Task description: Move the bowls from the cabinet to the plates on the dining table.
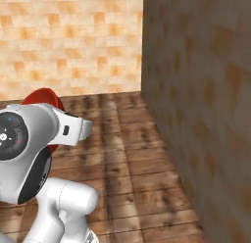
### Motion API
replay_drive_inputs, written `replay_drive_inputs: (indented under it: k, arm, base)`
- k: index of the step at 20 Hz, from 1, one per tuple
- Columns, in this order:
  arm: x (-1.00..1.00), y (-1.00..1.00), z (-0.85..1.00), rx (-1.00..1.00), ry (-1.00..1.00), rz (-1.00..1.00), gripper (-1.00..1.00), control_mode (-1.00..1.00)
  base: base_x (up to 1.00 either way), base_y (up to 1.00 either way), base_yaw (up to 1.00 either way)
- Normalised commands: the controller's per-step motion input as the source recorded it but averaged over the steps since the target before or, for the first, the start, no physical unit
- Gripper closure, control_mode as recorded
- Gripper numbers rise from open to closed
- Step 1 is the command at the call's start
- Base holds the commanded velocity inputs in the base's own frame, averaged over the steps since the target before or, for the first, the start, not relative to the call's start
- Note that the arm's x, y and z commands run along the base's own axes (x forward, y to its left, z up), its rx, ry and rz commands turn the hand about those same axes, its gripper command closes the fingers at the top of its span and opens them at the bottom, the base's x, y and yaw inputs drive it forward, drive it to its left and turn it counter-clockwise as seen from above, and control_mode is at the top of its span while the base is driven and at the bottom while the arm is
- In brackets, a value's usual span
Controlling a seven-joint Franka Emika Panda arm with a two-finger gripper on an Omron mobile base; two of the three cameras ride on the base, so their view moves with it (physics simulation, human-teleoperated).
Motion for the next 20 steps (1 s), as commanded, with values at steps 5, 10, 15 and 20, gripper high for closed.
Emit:
replay_drive_inputs:
  k: [5, 10, 15, 20]
  arm:
    - [0.0, 0.0, 0.0, 0.0, 0.0, 0.0, 1.0, 1.0]
    - [0.0, 0.0, 0.0, 0.0, 0.0, 0.0, 1.0, 1.0]
    - [0.0, 0.0, 0.0, 0.0, 0.0, 0.0, 1.0, 1.0]
    - [0.0, 0.0, 0.0, 0.0, 0.0, 0.0, 1.0, 1.0]
  base:
    - [0.0, 0.07, 0.37]
    - [0.0, 0.02, 0.37]
    - [0.0, 0.0, 0.29]
    - [0.04, 0.0, 0.0]
